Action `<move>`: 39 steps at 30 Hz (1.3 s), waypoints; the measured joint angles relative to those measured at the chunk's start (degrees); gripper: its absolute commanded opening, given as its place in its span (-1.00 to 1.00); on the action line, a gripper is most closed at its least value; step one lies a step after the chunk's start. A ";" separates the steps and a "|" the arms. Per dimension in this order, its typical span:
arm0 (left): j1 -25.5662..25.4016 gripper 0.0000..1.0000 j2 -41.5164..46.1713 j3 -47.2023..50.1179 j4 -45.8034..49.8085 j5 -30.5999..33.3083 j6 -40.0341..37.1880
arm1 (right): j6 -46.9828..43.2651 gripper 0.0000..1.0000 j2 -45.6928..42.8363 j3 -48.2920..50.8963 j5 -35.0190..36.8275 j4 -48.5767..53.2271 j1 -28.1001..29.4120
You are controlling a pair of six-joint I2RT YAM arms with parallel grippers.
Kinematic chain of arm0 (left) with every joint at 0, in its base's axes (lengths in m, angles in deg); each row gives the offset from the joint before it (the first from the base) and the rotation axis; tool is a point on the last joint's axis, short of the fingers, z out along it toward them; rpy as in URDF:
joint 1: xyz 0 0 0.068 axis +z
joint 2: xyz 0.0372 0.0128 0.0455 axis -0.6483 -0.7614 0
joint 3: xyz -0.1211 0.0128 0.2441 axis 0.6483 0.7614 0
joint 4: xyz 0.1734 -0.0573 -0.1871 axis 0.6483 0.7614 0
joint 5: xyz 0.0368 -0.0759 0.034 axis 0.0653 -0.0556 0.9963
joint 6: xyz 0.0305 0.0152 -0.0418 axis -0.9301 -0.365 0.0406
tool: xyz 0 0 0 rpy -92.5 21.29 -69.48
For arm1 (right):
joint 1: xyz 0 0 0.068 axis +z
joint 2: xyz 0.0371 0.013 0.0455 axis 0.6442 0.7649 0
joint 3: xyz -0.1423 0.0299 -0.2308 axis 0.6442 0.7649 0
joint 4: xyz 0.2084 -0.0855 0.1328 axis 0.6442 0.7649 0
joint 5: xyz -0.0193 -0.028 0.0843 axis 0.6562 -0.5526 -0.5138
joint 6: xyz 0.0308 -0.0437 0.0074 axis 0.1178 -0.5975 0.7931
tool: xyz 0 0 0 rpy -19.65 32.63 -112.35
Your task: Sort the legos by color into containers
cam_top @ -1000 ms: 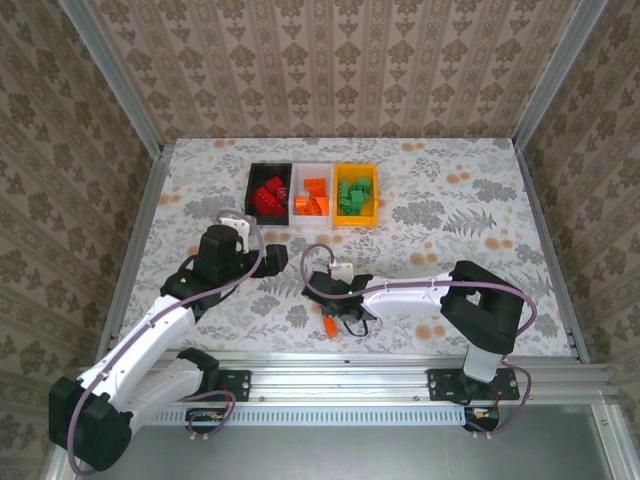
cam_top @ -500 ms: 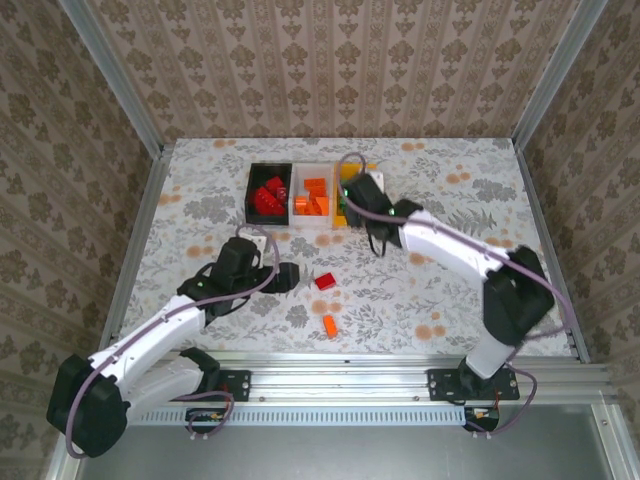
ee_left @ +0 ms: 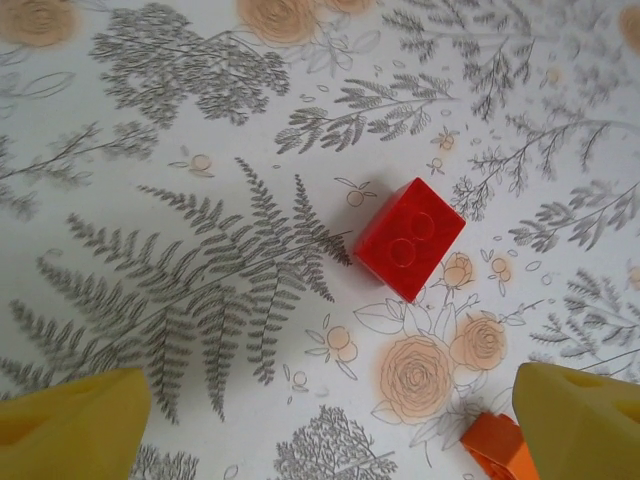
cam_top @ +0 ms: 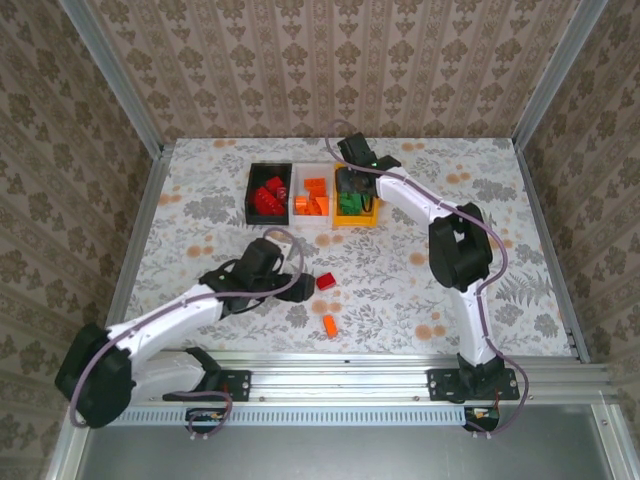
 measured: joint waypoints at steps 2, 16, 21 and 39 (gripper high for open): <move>-1.18 0.75 -6.23 -3.72 -0.04 0.09 -3.26 | 0.02 0.19 -3.74 3.82 -0.20 -0.52 0.15; -5.81 0.60 -25.05 -13.55 -0.02 -0.98 -18.05 | 2.34 0.24 -33.31 35.67 -2.27 -6.67 0.33; -5.64 0.47 -31.54 -17.18 -0.20 -0.48 -20.24 | 3.82 0.25 -37.18 41.51 -4.07 -7.28 0.72; -5.42 -0.27 -33.77 -20.31 0.87 1.46 -22.08 | 4.22 0.22 -51.56 49.81 -4.48 -6.58 3.30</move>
